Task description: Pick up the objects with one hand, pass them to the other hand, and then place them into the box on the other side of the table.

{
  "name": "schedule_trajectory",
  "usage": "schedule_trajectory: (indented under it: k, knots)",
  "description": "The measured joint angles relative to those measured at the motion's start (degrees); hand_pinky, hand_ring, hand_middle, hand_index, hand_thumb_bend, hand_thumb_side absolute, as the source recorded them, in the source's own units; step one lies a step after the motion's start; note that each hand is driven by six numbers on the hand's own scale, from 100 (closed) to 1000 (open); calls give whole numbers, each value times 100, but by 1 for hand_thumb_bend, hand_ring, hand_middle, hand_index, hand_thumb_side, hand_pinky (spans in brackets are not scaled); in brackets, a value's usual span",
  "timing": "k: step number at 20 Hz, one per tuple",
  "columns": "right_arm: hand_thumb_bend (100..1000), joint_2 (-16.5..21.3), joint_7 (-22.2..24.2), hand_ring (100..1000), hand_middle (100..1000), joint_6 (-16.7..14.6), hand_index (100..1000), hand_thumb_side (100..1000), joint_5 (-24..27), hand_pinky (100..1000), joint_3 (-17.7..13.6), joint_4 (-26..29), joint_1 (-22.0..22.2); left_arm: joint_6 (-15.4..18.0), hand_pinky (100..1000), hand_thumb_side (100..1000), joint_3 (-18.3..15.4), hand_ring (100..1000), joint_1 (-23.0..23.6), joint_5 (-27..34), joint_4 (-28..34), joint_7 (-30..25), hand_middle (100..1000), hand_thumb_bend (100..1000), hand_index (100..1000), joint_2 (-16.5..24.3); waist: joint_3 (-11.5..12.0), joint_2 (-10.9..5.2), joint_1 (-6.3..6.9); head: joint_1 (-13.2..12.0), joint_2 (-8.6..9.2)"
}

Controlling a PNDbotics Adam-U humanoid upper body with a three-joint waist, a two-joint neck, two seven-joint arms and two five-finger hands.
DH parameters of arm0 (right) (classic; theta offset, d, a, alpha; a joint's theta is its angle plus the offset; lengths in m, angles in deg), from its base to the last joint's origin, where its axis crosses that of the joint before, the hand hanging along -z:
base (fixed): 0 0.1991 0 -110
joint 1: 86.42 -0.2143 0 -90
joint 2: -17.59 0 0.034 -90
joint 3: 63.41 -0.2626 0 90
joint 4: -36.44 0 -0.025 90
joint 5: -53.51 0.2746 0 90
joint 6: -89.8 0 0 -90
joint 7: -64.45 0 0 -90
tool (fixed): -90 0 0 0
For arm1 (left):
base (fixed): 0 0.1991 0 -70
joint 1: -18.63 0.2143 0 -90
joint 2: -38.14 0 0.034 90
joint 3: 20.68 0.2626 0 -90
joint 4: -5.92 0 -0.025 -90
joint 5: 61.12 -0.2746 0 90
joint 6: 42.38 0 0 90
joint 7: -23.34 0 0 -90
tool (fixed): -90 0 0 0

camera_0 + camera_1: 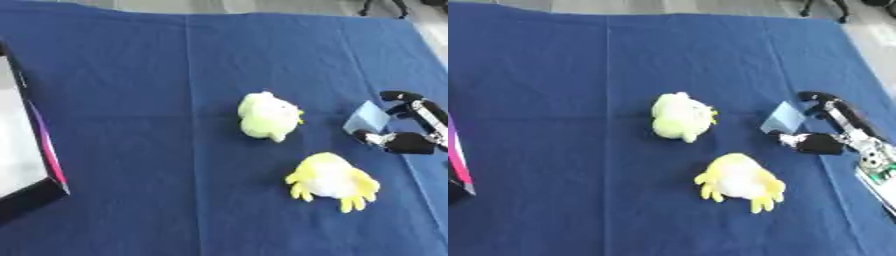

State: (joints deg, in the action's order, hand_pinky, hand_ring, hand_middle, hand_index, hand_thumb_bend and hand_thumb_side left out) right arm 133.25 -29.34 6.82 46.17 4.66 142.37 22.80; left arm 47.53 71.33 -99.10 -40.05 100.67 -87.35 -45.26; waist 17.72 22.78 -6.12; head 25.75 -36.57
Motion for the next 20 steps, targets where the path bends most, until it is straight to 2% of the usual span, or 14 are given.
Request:
schedule_trajectory:
  k: [3, 9, 12, 17, 18, 20]
  knots:
    - [571, -2, -2, 776, 848, 11, 902, 423, 1, 811, 1, -1, 0, 1, 1000, 877, 7, 761, 0, -7, 0, -1, 740, 103, 742, 0, 0, 1, 1, 10, 0]
    - [475, -5, 167, 774, 813, 35, 877, 381, -3, 811, 23, -5, -7, -1, 1000, 881, 30, 762, 0, -45, 2, -3, 740, 103, 740, 0, 0, 12, 4, 13, 0]
    - [443, -5, 270, 774, 795, 53, 860, 329, -4, 812, 24, -42, -26, -3, 1000, 883, 30, 762, 1, -48, 4, -5, 741, 104, 740, 0, 0, 14, 4, 14, 0]
    - [430, -5, 380, 771, 758, 43, 824, 248, 24, 812, 19, -110, -102, -6, 1000, 882, 31, 762, 2, -53, 5, -8, 741, 103, 739, 0, -3, 14, 4, 14, -4]
    - [426, -4, 390, 767, 734, 42, 803, 197, 43, 809, 18, -121, -107, -7, 1000, 881, 31, 762, 2, -53, 5, -8, 742, 103, 738, 0, -4, 14, 4, 14, -5]
    - [426, -2, 392, 763, 716, 42, 789, 177, 83, 807, 15, -138, -115, -8, 1000, 881, 31, 762, 2, -53, 6, -9, 742, 103, 738, 0, -4, 14, 4, 14, -6]
